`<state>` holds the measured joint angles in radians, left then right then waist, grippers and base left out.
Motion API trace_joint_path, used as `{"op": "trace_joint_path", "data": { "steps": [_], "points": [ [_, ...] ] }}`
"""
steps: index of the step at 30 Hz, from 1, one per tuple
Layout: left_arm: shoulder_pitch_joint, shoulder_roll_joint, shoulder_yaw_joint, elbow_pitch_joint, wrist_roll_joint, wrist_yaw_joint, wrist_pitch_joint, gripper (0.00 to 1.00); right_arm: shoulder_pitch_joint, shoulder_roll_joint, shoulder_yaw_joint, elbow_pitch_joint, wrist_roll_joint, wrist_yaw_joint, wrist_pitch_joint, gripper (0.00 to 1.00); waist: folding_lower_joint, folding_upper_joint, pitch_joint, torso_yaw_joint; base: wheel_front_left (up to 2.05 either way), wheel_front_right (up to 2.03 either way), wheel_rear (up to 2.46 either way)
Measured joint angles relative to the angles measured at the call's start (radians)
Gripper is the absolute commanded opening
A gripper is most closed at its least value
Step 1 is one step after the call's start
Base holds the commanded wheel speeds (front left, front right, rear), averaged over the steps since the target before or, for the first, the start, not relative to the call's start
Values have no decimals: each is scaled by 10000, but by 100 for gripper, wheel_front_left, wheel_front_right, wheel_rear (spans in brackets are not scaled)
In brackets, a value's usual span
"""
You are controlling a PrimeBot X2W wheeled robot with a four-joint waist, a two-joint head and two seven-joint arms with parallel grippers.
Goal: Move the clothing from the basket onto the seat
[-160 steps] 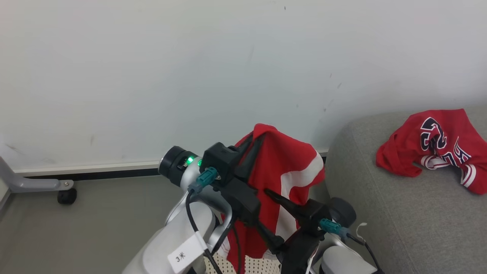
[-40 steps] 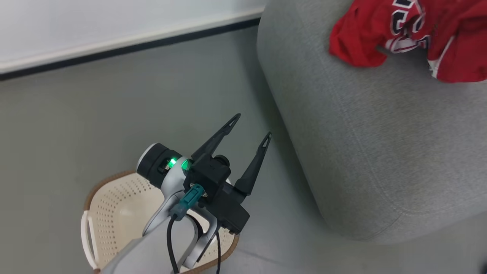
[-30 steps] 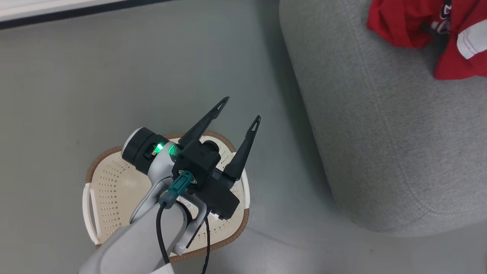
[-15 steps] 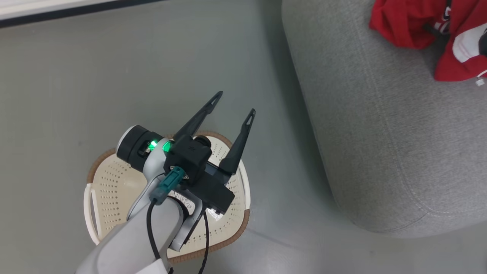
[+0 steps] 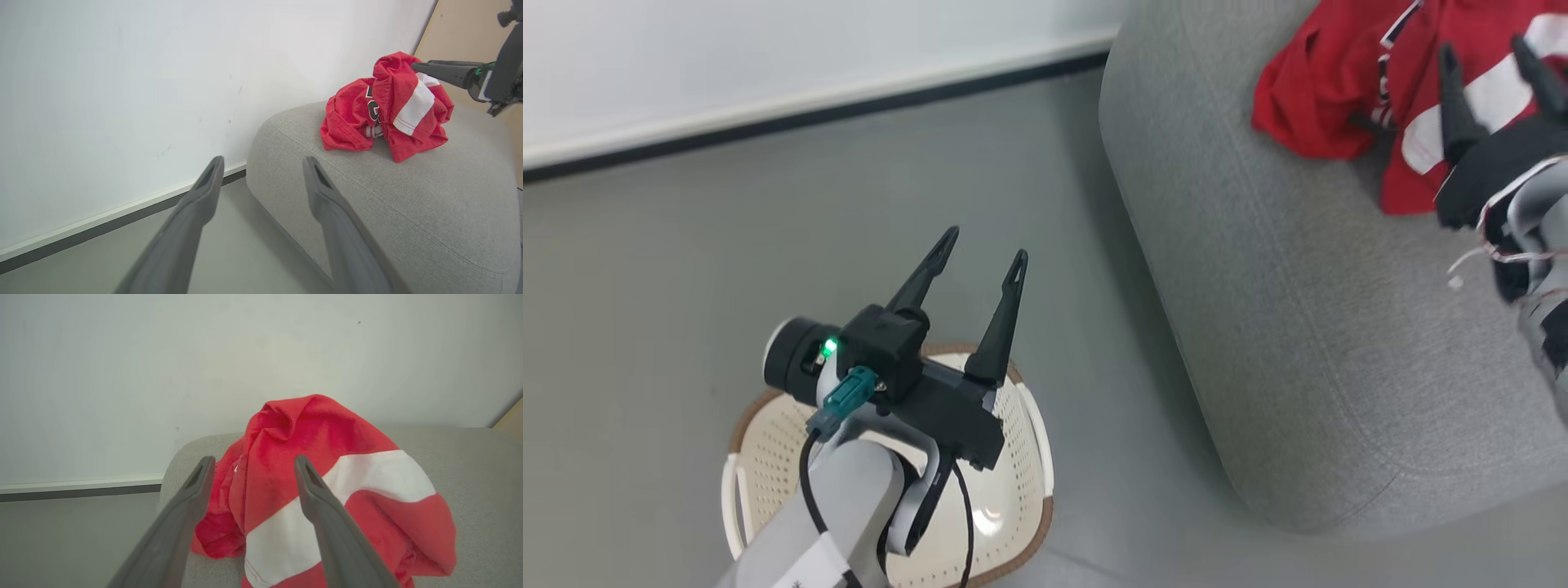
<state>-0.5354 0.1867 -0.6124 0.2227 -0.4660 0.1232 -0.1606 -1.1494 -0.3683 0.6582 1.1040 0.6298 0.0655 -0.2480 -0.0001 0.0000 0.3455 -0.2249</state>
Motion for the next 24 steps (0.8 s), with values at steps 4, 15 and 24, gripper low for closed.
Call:
{"op": "trace_joint_path", "data": {
  "steps": [4, 15, 24],
  "points": [
    [315, -92, 228, 217, -286, 0, -234, 100, 515, 125, 19, -65, 2, 56, -8, 100, 0, 0, -554, 65, 0, 0, 0],
    [1863, 157, 1404, 1020, -570, 10, -629, 100, 2514, 345, -29, -677, 36, 138, -13, 100, -1, -1, -2075, 648, 0, 0, 0],
    [3661, 336, 2982, 1223, -351, 10, -834, 100, 4730, 815, -382, -2134, 151, -336, -13, 100, -2, -1, -3212, 1301, 0, 0, 0]
  ]
}}
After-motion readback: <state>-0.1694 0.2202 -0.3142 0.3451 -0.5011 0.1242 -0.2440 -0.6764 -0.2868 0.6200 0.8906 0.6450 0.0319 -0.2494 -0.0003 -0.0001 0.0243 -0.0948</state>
